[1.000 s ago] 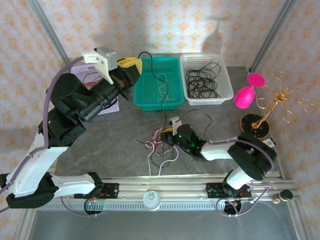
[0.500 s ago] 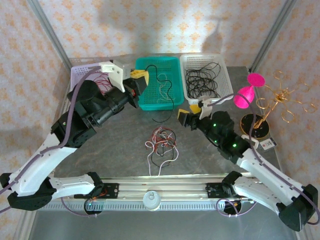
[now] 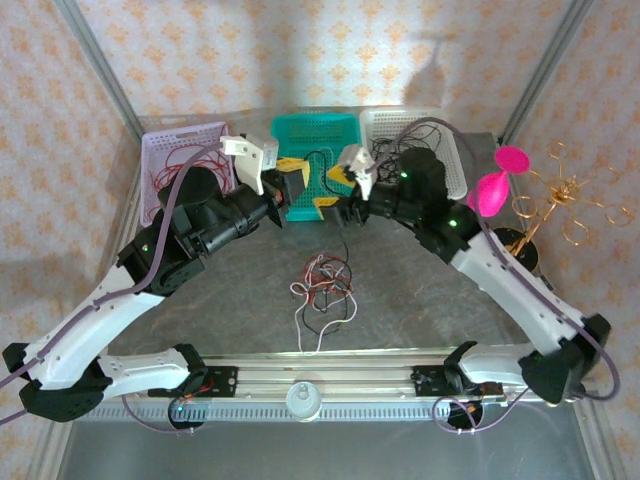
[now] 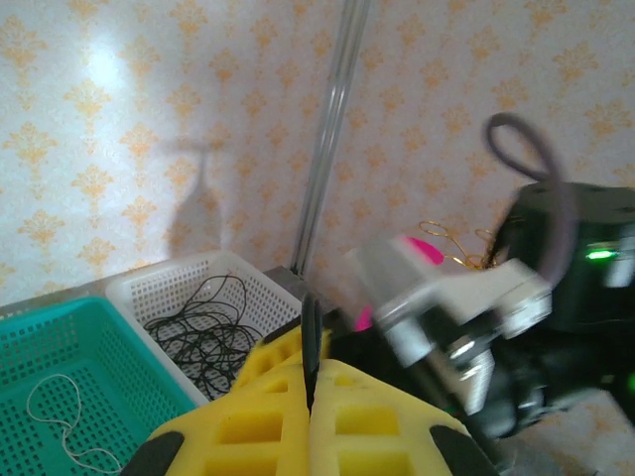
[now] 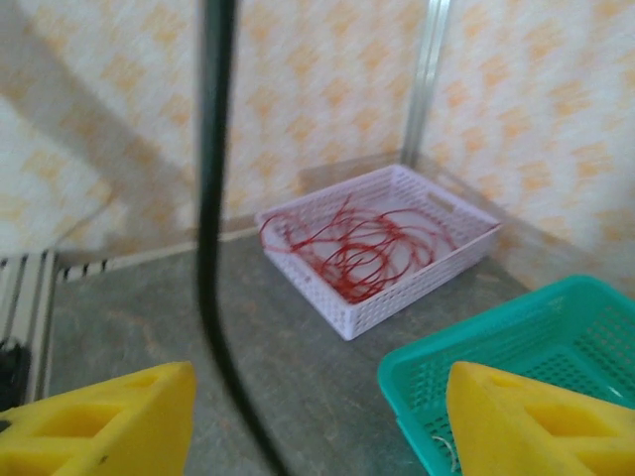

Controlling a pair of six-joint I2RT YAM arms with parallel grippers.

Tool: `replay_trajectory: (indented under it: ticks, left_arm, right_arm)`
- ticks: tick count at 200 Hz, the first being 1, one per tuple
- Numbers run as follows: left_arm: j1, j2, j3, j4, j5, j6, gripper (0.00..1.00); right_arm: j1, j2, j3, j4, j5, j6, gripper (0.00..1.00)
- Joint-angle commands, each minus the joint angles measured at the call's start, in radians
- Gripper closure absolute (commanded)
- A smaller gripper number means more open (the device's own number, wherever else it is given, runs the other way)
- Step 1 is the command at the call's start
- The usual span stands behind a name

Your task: Untangle the cables

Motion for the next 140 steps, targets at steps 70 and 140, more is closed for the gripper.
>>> replay_trajectory:
  ticks: [70,140]
  left_arm:
    - [-0.007,-0.025,-0.011,-0.072,-0.113,0.009,1.00]
    - [-0.006,-0.045,-0.093,-0.034,-0.175,0.001,0.41]
  right_arm:
    - [-0.048,-0.021,-0.063,0.001,-0.072,-0.008,0.79]
    - [-0.089,-0.059,-0.063,0.003,0.119,0.114,1.00]
